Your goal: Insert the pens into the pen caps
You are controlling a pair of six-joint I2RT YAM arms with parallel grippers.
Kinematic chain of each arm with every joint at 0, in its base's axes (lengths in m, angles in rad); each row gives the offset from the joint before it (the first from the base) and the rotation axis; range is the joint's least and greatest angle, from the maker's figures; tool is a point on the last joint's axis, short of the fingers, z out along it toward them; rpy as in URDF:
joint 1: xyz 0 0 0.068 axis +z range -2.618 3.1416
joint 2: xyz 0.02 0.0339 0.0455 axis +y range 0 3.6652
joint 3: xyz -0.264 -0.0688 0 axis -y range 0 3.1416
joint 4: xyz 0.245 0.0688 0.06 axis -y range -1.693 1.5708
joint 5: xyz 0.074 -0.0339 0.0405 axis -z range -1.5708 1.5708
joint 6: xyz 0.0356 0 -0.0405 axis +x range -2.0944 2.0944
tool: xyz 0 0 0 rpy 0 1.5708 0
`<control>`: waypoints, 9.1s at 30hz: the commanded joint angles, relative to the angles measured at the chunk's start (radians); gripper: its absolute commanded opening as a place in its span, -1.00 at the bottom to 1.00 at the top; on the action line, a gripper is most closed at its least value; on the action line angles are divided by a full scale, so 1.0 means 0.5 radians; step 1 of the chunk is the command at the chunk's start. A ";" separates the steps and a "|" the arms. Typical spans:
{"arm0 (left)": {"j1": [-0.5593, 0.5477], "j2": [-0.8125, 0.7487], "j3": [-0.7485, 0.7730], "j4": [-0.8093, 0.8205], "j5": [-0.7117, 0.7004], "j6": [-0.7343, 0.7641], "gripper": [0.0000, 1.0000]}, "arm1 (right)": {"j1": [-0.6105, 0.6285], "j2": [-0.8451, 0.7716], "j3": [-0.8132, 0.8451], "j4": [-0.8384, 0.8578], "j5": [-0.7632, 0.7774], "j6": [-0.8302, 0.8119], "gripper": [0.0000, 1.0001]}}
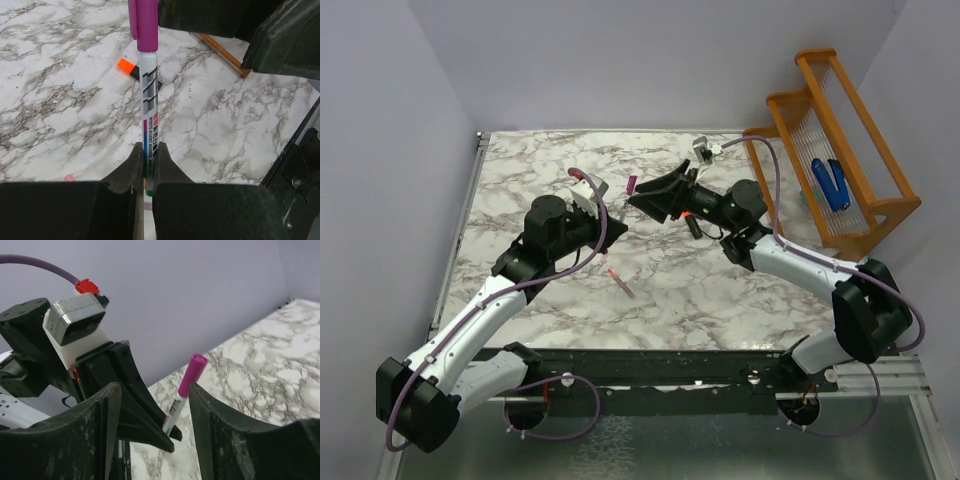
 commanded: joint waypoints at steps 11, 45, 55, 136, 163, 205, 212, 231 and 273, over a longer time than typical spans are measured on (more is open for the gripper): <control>-0.003 0.002 -0.015 0.034 0.161 0.045 -1.00 | 0.003 0.224 0.228 0.298 -0.204 0.043 0.17; -0.003 0.012 -0.016 0.039 0.194 0.041 -1.00 | 0.004 0.302 0.136 0.519 0.200 -0.062 0.19; -0.003 0.010 -0.015 0.034 0.183 0.045 -1.00 | 0.003 0.359 0.214 0.438 0.124 -0.043 -0.14; 0.003 -0.168 0.333 0.426 -0.331 0.398 -1.00 | 0.384 0.765 0.093 0.243 -0.140 0.022 -0.99; 0.036 -0.192 0.287 0.473 -0.368 0.398 -1.00 | 0.415 0.814 0.088 0.269 -0.164 0.055 -0.99; 0.062 -0.024 -0.078 -0.328 -0.680 0.109 -1.00 | -0.151 0.090 0.266 -0.440 1.129 -0.262 0.43; 0.063 0.411 0.053 -0.533 -0.848 -0.029 -1.00 | -0.149 -0.009 0.034 -0.454 1.146 -0.272 0.43; 0.273 0.999 0.145 -0.750 -0.946 -0.459 -1.00 | 0.150 0.212 0.427 -1.956 0.785 -1.037 0.26; 0.630 0.266 0.378 -0.842 -0.741 -0.235 0.40 | 0.757 1.121 0.833 -2.033 1.021 -1.198 -0.29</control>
